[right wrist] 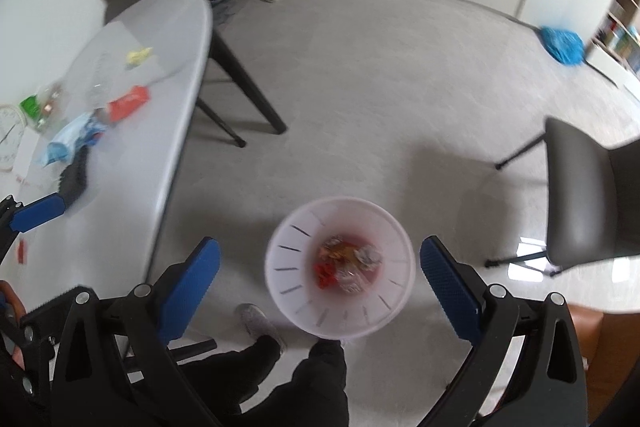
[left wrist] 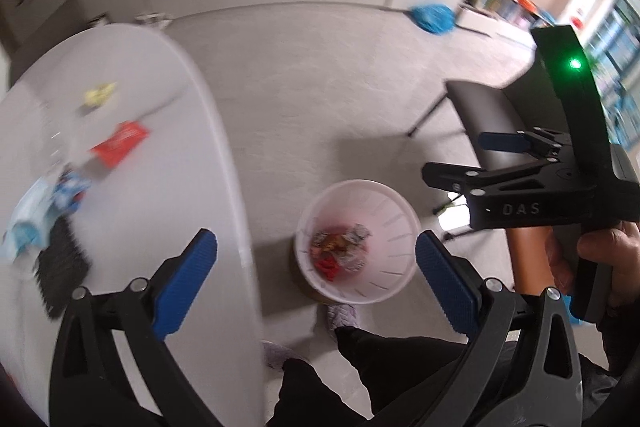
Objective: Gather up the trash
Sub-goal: 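Return to the table and grasp the blue face mask with the left gripper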
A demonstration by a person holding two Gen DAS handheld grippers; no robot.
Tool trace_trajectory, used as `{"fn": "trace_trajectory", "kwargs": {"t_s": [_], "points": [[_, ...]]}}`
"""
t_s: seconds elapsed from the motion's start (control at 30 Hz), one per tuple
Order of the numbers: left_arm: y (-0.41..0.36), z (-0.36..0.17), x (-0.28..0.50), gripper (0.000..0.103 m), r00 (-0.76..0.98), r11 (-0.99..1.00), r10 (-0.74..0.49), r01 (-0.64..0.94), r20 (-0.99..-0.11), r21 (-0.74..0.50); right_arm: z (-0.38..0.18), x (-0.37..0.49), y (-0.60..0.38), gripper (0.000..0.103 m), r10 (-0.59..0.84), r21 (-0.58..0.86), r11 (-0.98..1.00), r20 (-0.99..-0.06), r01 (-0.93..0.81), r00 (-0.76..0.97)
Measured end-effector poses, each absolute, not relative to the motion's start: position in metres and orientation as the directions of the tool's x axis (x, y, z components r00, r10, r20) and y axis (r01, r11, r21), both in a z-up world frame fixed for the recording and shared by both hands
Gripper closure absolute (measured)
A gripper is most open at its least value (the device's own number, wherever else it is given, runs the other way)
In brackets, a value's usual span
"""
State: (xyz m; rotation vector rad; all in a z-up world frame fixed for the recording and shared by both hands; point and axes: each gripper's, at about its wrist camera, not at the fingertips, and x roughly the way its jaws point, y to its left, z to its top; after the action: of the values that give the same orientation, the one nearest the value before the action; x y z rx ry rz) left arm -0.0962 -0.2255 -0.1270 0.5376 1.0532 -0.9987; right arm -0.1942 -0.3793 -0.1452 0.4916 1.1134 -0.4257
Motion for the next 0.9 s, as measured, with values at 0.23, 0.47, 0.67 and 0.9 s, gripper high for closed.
{"fn": "trace_trajectory", "kwargs": {"t_s": [0.23, 0.47, 0.67, 0.9], "points": [[-0.147, -0.116, -0.051, 0.008, 0.271, 0.667, -0.369, 0.744, -0.889, -0.050, -0.137, -0.129, -0.331, 0.004, -0.001, 0.191, 0.893, -0.905, 0.408, 0.426], [-0.067, -0.114, -0.016, 0.008, 0.350, 0.816, -0.302, 0.576, -0.887, -0.051, -0.127, -0.066, -0.276, 0.004, 0.081, 0.216, 0.943, -0.887, 0.253, 0.455], [-0.026, -0.114, 0.007, 0.008, 0.397, 0.873, -0.267, 0.485, -0.878, -0.046, -0.120, -0.030, -0.240, 0.004, 0.129, 0.222, 0.962, -0.880, 0.157, 0.458], [-0.010, -0.127, 0.061, 0.008, 0.426, 0.879, -0.212, 0.476, -0.880, 0.018, -0.123, 0.000, -0.217, 0.004, 0.146, 0.214, 0.970, -0.893, 0.117, 0.427]]}}
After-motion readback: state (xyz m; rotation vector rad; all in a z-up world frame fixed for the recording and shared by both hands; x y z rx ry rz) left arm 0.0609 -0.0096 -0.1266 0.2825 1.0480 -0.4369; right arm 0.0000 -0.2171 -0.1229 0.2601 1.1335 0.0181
